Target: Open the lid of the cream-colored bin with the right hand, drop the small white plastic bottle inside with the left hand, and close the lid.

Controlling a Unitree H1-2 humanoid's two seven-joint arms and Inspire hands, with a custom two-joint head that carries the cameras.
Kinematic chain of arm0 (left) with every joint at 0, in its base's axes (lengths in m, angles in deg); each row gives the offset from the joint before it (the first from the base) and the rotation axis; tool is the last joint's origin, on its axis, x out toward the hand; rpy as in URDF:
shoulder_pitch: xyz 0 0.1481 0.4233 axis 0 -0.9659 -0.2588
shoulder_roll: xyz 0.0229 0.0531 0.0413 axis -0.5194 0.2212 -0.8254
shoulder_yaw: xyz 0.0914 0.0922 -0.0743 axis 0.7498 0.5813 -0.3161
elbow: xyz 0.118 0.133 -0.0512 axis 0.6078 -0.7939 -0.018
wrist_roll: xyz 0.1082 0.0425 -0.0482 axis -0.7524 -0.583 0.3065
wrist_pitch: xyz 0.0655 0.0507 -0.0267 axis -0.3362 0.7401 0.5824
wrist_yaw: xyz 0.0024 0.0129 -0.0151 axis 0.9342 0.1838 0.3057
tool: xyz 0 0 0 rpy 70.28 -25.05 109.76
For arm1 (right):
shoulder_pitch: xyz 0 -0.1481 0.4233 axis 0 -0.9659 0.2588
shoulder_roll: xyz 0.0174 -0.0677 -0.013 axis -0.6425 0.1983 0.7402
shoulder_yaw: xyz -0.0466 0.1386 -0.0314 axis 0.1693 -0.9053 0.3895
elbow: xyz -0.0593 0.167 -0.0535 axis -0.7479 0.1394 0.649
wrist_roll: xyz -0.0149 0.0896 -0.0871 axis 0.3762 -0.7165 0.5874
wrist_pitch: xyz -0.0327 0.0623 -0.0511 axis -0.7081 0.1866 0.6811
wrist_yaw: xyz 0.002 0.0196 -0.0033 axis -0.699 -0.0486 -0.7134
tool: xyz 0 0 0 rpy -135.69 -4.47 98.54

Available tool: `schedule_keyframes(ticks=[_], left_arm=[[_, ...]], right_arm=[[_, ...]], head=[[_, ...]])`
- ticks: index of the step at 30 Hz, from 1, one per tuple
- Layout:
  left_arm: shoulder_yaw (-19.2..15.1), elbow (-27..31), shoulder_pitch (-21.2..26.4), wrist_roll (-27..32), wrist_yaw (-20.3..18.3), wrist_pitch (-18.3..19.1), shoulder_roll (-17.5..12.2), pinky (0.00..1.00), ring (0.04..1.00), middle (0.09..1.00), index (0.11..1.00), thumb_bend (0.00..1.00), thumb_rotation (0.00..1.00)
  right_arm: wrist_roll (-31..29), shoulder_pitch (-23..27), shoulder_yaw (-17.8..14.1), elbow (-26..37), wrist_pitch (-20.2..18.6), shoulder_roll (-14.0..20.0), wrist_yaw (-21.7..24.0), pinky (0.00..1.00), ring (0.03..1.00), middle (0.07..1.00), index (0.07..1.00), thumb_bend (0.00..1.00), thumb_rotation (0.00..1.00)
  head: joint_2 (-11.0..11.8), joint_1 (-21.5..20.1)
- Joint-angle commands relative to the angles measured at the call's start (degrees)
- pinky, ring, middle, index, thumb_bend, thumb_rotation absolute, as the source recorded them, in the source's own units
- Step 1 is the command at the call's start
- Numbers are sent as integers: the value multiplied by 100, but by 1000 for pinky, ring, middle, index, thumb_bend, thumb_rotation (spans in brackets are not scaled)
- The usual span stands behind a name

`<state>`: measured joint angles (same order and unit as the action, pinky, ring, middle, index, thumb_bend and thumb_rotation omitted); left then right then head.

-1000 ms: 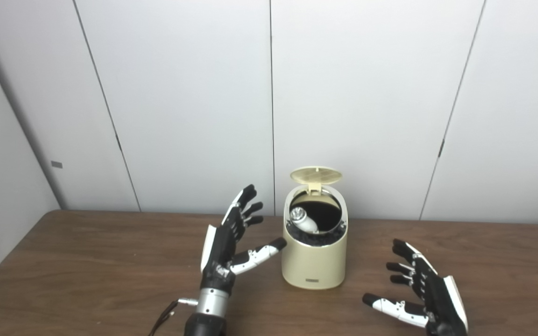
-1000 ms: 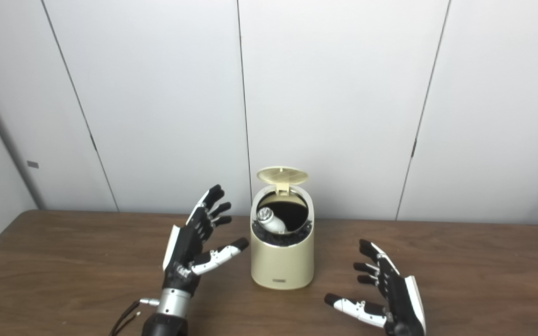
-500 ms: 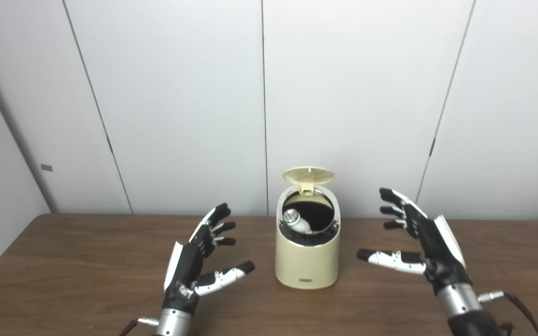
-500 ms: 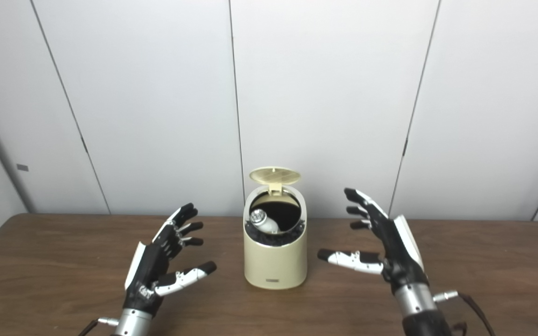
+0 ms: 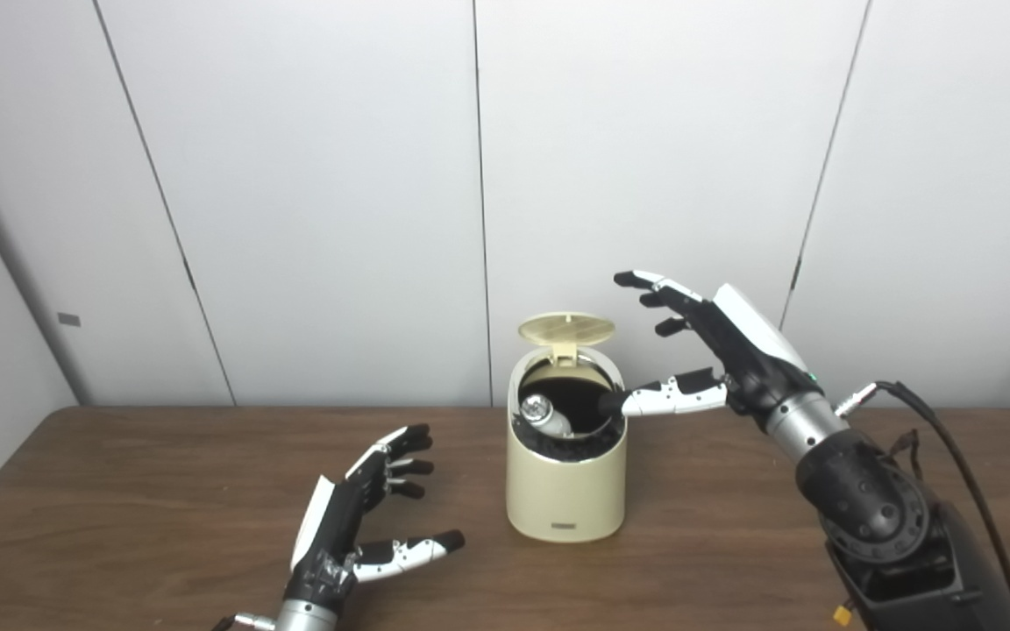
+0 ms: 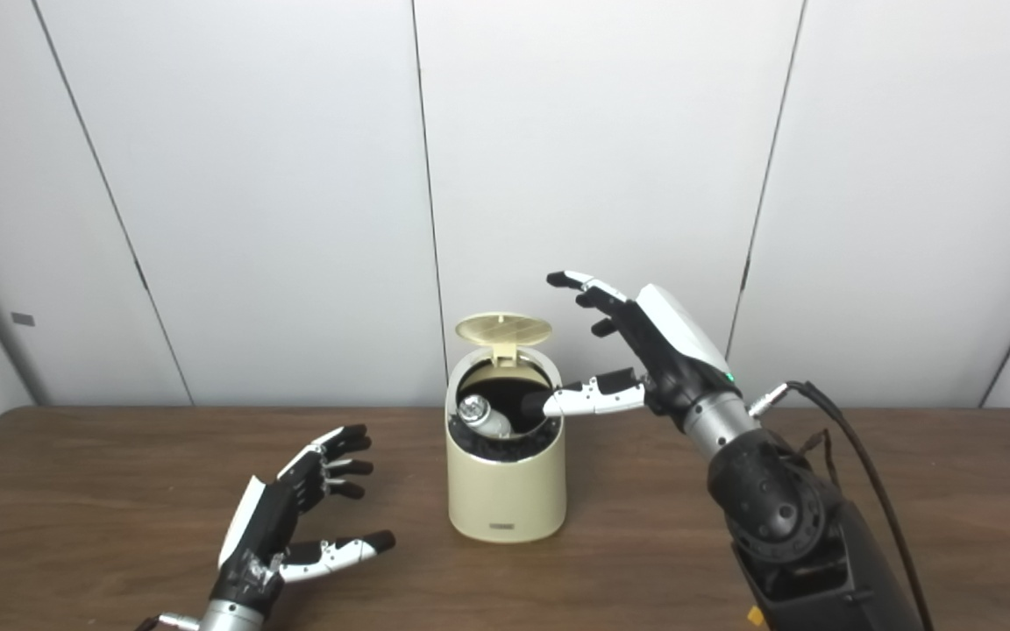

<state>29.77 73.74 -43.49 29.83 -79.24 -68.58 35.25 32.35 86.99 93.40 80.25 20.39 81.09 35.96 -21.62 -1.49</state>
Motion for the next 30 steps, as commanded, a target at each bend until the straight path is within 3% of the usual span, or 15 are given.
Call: schedule_keyframes(ticks=[1,5,13,30], left_arm=[[16,54,82,-38,7,-48,-7,637,749,821,844,834,51],[42,-6,59,-63,15,-57,19,634,763,820,841,826,39],[74,-70,62,-69,48,-77,85,645,769,827,851,810,46],[11,-74,74,-32,73,-114,204,639,762,821,844,818,48]], right_arm=[[174,483,72,84,22,123,110,760,883,903,886,757,495],[355,682,261,-23,-38,195,396,817,923,915,888,762,580],[607,867,461,-269,51,238,551,817,923,901,873,782,659],[706,818,558,-258,318,230,644,818,909,829,792,770,568]], head=[[16,-9],[3,-23],[3,46],[-39,128]])
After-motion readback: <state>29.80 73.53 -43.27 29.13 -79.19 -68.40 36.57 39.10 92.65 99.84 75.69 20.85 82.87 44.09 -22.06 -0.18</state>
